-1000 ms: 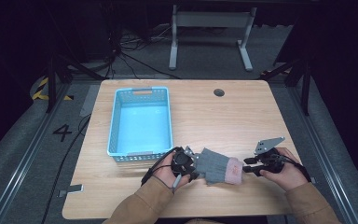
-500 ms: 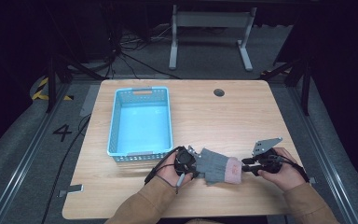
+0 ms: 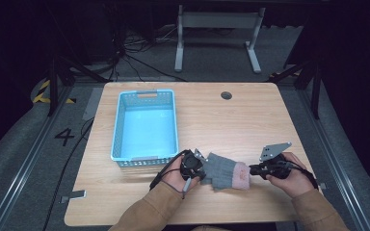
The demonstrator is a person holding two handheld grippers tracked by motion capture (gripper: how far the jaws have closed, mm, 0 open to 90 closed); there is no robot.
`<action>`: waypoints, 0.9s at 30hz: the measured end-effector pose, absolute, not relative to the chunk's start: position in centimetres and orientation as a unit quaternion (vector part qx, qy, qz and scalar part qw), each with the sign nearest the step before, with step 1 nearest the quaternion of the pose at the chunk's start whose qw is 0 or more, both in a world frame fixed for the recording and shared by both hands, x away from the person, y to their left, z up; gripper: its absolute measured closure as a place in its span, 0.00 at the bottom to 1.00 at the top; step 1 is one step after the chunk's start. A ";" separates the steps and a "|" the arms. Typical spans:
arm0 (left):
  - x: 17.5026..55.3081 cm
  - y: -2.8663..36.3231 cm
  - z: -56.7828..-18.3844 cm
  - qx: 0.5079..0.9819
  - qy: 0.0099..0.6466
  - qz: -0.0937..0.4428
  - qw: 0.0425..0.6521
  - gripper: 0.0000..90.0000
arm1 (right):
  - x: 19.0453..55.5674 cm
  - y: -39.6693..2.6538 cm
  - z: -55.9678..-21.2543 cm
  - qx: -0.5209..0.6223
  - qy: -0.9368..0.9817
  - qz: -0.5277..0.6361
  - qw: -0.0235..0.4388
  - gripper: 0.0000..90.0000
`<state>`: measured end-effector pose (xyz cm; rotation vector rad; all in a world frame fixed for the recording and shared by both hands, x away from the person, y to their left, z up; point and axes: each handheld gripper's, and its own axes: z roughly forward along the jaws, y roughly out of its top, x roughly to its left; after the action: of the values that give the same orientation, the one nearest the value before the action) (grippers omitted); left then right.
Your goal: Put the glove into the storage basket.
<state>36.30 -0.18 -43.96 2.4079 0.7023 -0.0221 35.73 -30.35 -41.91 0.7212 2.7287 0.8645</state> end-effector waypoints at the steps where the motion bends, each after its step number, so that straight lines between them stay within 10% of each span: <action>1: 36.2 -0.1 -43.9 0.911 0.266 -0.008 0.314 0.98 | 35.7 -30.3 -41.8 0.245 0.919 0.293 0.095 0.95; 27: 34.9 0.3 -43.5 0.918 0.255 -0.026 0.303 0.95 | 38.0 -29.6 -42.3 0.260 0.913 0.302 0.087 0.95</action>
<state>34.88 0.25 -43.47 2.4338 0.6753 -0.0685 37.96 -29.62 -42.30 0.7752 2.7189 0.8990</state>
